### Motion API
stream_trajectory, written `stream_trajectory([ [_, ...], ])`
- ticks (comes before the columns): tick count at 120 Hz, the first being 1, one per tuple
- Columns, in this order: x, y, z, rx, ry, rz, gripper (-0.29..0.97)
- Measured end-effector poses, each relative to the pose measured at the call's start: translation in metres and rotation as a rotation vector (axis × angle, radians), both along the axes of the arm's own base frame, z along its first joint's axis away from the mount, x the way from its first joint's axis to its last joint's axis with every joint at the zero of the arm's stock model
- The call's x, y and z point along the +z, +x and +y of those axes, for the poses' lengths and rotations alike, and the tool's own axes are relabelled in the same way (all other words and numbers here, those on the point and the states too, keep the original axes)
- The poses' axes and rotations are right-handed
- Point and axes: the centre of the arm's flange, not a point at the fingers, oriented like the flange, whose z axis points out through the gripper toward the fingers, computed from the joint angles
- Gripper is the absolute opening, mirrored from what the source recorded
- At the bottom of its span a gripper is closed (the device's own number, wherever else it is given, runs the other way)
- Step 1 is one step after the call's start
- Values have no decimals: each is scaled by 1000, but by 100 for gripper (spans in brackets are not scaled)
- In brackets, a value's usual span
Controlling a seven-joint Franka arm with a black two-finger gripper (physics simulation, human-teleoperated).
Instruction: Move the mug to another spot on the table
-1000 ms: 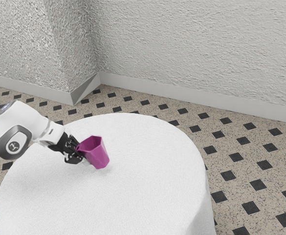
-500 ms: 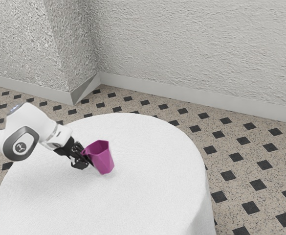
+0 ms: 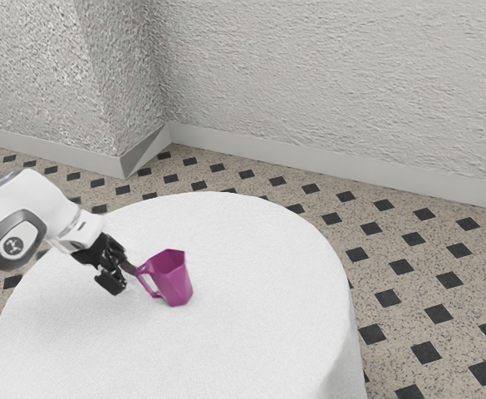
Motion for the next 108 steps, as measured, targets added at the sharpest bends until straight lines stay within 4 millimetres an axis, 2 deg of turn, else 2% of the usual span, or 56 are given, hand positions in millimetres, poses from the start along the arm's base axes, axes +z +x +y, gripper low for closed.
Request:
stream_trajectory([
  [10, 34, -14, -6, -11, 66, 15, 59],
  [24, 94, -32, -24, -12, 192, 15, 62],
  [34, 147, -40, -50, -7, 295, -19, 64],
  [43, 187, -30, -66, 18, 329, -23, 65],
  [54, 243, -7, -71, 105, 365, -7, 65],
  [67, 294, 28, -72, 314, 451, 81, 66],
  [77, 335, 38, -80, 506, 494, 121, 66],
  [85, 348, 59, -75, 650, 483, 180, 66],
  [93, 352, 82, -84, 717, 450, 221, 66],
  [108, 343, 116, -93, 756, 379, 299, 66],
])
